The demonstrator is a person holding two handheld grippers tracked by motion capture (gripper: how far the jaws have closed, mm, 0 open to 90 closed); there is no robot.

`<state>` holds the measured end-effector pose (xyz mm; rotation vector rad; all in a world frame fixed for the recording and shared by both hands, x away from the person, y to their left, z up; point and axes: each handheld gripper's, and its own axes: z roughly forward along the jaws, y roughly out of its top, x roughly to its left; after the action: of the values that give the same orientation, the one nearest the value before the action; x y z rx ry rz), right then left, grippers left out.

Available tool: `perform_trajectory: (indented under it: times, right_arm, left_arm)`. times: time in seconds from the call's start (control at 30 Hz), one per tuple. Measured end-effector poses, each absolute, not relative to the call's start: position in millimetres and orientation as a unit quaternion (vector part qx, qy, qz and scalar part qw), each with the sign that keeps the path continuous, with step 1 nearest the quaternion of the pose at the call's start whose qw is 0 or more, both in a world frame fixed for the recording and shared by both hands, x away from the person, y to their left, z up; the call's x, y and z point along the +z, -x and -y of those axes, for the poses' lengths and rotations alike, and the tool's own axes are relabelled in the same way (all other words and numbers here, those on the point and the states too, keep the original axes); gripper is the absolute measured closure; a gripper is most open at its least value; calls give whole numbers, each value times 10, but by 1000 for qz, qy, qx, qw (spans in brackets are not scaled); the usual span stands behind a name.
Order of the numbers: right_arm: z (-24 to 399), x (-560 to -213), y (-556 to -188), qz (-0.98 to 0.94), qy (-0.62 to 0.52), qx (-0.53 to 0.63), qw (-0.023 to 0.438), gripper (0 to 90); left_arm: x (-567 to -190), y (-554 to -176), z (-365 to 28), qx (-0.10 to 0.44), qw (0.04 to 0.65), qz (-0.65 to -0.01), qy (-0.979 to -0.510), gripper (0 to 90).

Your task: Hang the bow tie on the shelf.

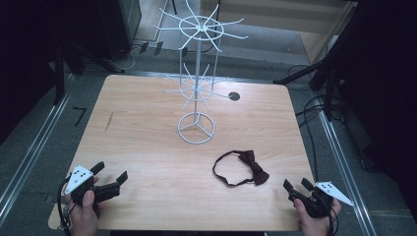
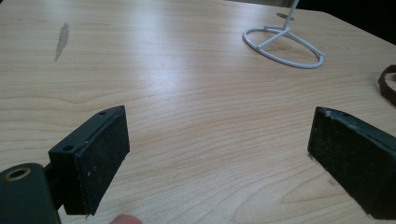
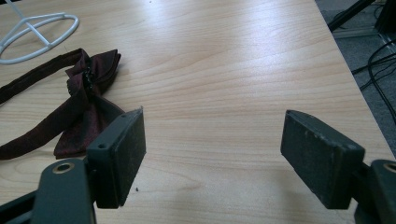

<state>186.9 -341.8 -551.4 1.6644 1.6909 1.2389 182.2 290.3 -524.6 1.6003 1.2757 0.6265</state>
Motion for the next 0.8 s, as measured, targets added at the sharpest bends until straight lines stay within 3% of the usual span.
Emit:
perform_trajectory:
  times: [0.3, 0.47, 0.8]
  right_arm:
    - [3411, -5517, -1881, -617, -613, 440, 224, 218]
    - [3406, -5507, -1886, -617, -614, 439, 223, 262]
    - [3320, -5315, -1925, -623, -615, 427, 223, 284]
  left_arm:
    - [-5246, -1801, -2903, 252, 484, -519, -658, 64]
    - [-5247, -1803, -2911, 245, 487, -519, -658, 64]
    - [-5245, -1783, -2888, 273, 477, -527, -649, 64]
